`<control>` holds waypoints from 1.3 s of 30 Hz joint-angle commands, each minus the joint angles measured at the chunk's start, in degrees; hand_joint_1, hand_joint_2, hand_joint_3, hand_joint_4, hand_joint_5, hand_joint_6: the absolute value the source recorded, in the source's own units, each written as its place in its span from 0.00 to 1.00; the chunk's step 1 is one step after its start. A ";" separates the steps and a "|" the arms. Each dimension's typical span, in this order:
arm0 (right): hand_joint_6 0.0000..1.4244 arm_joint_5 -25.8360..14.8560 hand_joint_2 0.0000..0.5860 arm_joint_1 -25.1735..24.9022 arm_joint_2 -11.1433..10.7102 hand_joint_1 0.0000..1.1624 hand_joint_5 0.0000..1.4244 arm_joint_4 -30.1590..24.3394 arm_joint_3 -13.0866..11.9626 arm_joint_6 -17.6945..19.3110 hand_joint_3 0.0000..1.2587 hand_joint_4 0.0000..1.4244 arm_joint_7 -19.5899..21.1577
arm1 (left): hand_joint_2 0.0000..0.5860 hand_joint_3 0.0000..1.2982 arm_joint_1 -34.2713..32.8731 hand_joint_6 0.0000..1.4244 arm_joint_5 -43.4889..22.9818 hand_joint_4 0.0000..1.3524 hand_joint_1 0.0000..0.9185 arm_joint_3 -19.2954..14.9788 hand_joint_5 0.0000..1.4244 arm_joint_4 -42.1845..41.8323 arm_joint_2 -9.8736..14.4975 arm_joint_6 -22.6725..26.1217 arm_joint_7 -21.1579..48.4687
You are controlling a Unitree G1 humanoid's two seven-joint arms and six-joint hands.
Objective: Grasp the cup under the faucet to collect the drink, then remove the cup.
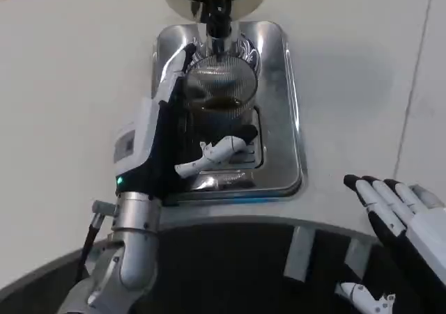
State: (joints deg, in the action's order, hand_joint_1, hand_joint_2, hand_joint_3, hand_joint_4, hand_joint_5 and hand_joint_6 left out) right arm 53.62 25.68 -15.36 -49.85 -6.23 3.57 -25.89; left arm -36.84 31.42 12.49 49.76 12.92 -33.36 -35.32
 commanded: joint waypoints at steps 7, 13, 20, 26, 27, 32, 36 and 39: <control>0.00 0.19 0.77 0.87 0.57 0.24 0.00 -1.26 0.88 -1.47 0.00 0.00 0.17 | 0.08 0.09 -1.14 0.38 0.91 0.11 0.45 2.14 0.33 1.28 -1.20 3.10 2.41; 0.00 0.18 0.77 0.05 0.77 0.23 0.00 -1.38 1.21 -2.56 0.00 0.00 -0.17 | 0.12 0.31 -2.40 0.73 2.27 0.38 0.67 3.93 0.57 1.23 -1.99 7.20 1.93; 0.00 0.88 0.75 -0.58 0.44 0.23 0.00 -2.05 0.99 -4.00 0.00 0.00 -1.45 | 0.13 0.78 -1.14 1.00 -1.01 0.82 0.74 1.62 0.95 -0.79 -5.89 8.34 -2.62; 0.00 0.64 0.75 -0.70 0.05 0.23 0.00 -1.94 0.67 -4.50 0.00 0.00 -2.03 | 0.08 0.85 1.27 1.00 -3.70 0.90 0.77 0.02 0.97 -4.36 -6.39 6.16 -1.61; 0.00 0.52 0.75 -0.92 -0.16 0.23 0.00 -1.72 0.72 -4.47 0.00 0.00 -2.03 | 0.07 0.87 1.77 1.00 -3.72 0.90 0.77 -0.06 0.97 -5.09 -6.26 5.97 -1.44; 0.00 -0.31 0.75 -2.44 -1.38 0.23 0.00 -0.68 0.57 -4.35 0.00 0.00 -1.80 | 0.05 0.88 5.22 1.00 -3.80 0.92 0.79 -0.67 0.96 -10.09 -4.81 5.82 -0.26; 0.00 -1.52 0.76 -3.68 -2.59 0.23 0.00 -0.22 -0.02 -3.92 0.00 0.00 -1.49 | 0.04 0.89 9.51 1.00 -3.92 0.92 0.79 -1.77 0.96 -16.34 -2.67 6.03 1.61; 0.00 -2.75 0.76 -4.81 -3.95 0.23 0.00 0.59 -0.40 -3.44 0.00 0.00 -1.29 | 0.04 0.89 13.35 1.00 -4.19 0.92 0.79 -3.05 0.96 -21.64 -1.00 6.34 3.26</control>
State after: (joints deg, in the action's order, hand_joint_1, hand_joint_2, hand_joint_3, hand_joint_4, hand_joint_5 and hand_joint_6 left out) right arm 52.01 21.31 -18.18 -49.86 -6.09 -0.67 -27.55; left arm -26.39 27.61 10.92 33.09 10.44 -26.43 -33.06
